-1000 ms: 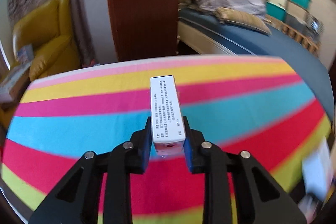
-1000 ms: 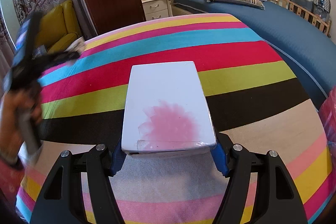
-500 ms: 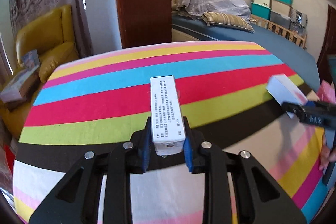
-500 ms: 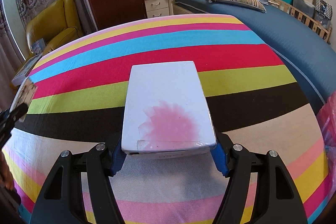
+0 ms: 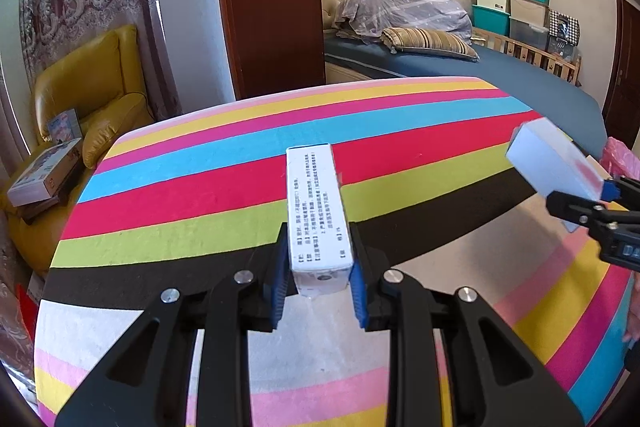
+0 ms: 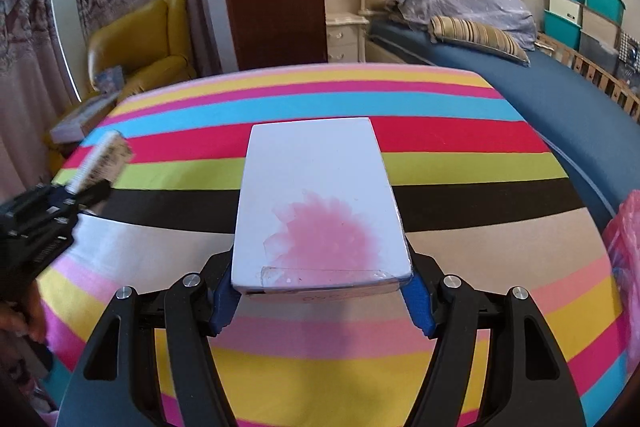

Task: Collect trash
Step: 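Carry both white boxes over the pink bin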

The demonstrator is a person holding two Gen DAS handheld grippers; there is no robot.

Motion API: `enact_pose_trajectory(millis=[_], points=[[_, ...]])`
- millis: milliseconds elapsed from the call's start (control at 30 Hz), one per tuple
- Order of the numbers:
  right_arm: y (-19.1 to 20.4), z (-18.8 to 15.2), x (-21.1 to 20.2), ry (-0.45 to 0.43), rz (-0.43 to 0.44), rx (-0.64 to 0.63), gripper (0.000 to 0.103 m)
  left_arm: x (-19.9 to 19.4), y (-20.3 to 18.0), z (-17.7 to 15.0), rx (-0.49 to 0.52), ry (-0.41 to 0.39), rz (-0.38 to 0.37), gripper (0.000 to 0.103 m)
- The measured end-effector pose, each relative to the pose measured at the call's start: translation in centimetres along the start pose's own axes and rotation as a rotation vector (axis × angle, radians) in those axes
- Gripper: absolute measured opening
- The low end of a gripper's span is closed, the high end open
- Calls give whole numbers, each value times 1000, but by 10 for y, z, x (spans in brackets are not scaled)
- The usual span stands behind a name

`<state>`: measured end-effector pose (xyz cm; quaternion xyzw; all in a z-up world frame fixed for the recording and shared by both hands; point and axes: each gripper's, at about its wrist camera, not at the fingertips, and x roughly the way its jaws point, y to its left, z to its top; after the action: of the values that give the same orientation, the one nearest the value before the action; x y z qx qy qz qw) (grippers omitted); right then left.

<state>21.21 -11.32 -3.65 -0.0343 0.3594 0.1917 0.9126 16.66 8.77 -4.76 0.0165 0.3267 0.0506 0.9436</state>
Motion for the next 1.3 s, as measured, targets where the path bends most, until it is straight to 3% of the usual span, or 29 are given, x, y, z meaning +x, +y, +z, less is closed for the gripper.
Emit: enact_pose_trajectory(millis=[500, 1300], points=[[14, -16, -29, -72, 43, 2, 65, -13, -13, -8, 53, -23, -12, 26], [-65, -35, -85, -229, -7, 143, 65, -26, -103, -4, 229, -39, -143, 26]])
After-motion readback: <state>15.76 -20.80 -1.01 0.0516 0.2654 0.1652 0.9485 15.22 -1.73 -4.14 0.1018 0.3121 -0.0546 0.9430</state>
